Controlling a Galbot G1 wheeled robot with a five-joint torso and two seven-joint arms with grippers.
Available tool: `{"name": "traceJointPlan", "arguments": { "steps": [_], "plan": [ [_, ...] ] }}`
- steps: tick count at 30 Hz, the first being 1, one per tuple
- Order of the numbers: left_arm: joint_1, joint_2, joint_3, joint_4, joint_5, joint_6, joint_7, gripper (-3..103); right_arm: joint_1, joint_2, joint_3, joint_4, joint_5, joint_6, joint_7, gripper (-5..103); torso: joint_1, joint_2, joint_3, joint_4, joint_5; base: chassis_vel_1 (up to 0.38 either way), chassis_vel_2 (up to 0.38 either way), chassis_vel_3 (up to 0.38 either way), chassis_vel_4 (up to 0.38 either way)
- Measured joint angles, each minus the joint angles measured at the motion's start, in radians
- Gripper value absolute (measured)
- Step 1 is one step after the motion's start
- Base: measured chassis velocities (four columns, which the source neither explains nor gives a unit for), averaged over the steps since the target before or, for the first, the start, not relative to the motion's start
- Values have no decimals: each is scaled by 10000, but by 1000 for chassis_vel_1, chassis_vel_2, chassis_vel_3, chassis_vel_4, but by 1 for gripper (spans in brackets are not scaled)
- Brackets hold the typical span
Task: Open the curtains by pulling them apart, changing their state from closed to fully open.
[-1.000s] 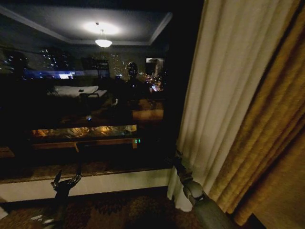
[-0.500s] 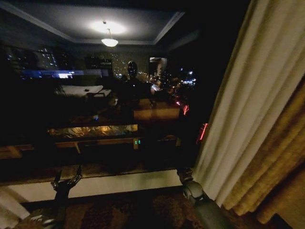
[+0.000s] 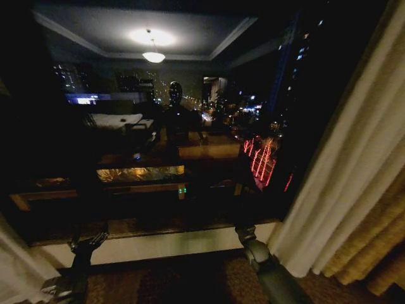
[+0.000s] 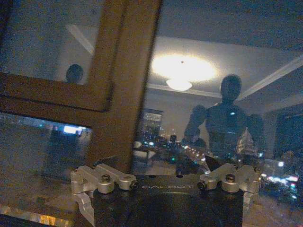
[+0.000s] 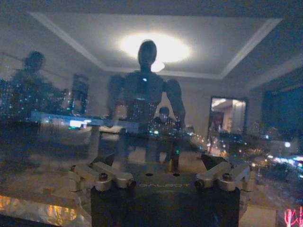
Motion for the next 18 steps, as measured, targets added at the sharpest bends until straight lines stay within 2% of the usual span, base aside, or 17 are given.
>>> {"name": "traceJointPlan", "arguments": {
  "steps": [14,18],
  "plan": [
    [0,0,0,0,0,0,0,100,0,0,0,0,0,0,0,100,-1,1,-2,1,-6,353,349,-359,-350],
    [0,0,0,0,0,0,0,100,0,0,0,0,0,0,0,100,-1,0,0,0,4,355,354,-359,-351]
  ]
}}
